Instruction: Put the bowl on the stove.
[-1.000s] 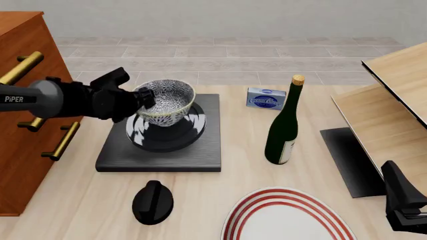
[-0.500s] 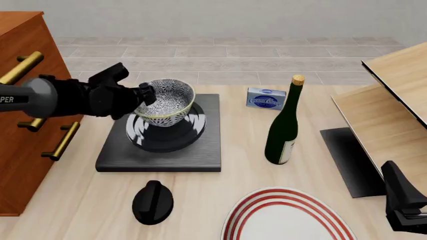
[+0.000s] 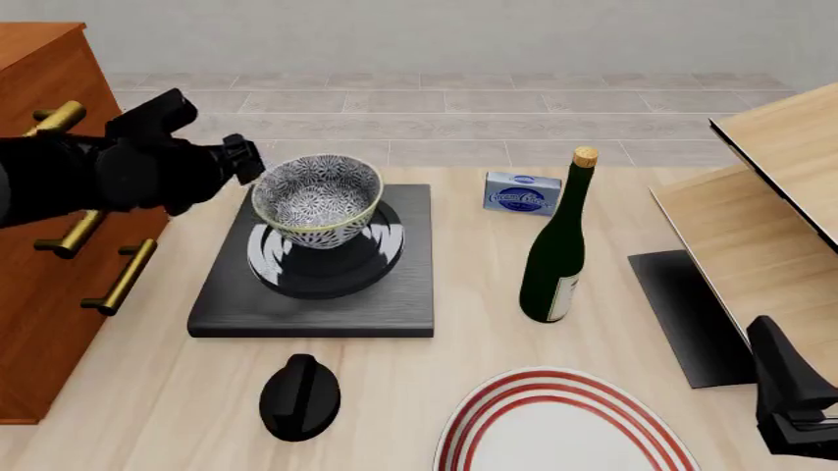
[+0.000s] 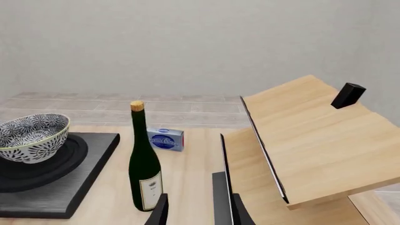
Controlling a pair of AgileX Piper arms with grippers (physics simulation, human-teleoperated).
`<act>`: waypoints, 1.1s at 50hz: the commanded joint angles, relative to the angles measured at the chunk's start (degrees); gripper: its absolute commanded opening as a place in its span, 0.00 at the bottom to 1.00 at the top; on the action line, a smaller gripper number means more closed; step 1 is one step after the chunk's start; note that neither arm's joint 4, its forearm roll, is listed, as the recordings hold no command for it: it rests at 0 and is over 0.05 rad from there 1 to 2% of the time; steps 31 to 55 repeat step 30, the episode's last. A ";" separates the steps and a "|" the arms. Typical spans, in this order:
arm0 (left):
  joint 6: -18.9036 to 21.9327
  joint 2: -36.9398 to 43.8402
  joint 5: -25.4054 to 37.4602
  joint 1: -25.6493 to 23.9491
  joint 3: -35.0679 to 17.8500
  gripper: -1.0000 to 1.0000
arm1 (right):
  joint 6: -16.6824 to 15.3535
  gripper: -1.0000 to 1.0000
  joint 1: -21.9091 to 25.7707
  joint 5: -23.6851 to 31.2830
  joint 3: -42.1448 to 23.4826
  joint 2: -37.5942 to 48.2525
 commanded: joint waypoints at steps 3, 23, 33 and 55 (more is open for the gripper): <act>1.82 -12.29 3.96 0.37 3.55 1.00 | -0.31 1.00 0.26 0.02 0.01 0.00; 3.47 -34.40 11.92 -1.49 8.78 1.00 | -0.45 1.00 0.51 -0.02 -0.07 -0.14; 4.22 -42.53 14.33 -2.47 11.20 1.00 | -0.45 1.00 0.53 -0.09 -0.03 -0.14; 4.22 -42.53 14.33 -2.47 11.20 1.00 | -0.45 1.00 0.53 -0.09 -0.03 -0.14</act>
